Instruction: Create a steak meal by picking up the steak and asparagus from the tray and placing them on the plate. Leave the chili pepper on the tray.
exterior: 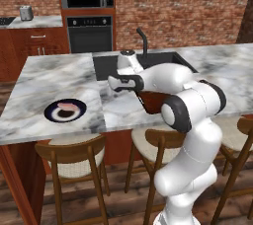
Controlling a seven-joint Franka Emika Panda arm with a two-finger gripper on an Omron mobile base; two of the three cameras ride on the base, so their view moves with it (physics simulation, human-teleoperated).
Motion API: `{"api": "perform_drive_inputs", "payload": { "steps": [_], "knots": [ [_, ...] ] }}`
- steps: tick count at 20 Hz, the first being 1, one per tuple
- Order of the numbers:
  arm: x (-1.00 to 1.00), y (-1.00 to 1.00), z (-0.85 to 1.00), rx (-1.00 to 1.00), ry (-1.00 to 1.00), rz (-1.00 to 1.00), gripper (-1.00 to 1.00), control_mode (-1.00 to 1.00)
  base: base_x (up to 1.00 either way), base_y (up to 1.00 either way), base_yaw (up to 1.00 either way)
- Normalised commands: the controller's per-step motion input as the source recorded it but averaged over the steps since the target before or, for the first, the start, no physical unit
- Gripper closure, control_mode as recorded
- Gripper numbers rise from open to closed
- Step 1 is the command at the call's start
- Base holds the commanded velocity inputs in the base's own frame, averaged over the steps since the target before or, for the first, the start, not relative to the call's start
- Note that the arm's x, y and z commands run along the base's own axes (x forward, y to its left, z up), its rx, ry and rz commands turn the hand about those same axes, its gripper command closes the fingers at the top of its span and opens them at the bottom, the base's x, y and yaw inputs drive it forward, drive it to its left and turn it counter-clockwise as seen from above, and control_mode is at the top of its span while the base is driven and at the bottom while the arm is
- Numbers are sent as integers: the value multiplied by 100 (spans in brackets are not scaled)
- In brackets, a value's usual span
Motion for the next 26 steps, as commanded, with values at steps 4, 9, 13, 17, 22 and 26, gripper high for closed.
{"api": "perform_drive_inputs", "payload": {
  "steps": [4,9,13,17,22,26],
  "knots": [
    [0,-100,0,0,3,-50,-100,-100,0,0,0],
    [11,-97,0,0,0,-46,-100,-100,0,0,0],
    [31,-88,0,1,0,-40,-100,-100,0,0,0],
    [39,-81,-5,1,0,-36,-100,-100,0,0,0],
    [42,-64,-13,3,1,-31,-100,-100,0,0,0],
    [55,-36,-18,7,1,-17,-100,-100,0,0,0]
  ]
}}
